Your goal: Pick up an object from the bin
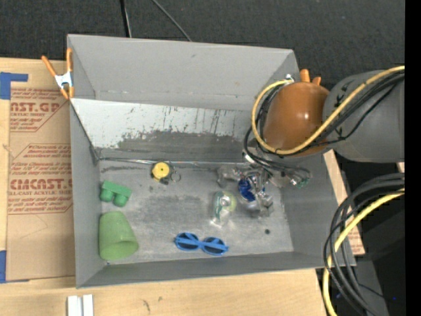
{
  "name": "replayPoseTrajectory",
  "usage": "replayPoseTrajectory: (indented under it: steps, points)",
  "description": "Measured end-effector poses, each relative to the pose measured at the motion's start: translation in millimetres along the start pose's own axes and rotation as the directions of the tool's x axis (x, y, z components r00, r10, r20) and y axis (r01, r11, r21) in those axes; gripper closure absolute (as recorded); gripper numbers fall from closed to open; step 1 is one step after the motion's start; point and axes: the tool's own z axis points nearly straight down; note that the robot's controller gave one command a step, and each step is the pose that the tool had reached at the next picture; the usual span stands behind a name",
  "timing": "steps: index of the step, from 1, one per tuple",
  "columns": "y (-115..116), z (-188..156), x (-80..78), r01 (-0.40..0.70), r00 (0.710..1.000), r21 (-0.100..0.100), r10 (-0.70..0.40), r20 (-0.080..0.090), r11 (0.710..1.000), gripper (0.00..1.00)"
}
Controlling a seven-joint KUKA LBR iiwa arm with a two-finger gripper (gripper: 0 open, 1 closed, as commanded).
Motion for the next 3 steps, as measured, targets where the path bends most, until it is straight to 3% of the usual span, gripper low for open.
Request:
replayPoseTrajectory:
  steps: [1,2,3]
  points:
    - [-34,0,12.3,0.111,0.994,0.003,-0.111,0.0,0.994,0.0]
    - [-33,-1,11.7,0.112,0.994,0.001,-0.112,0.0,0.994,1.0]
    - [-28,-169,5.3,0.137,0.99,0.009,-0.138,0.005,0.99,1.0]
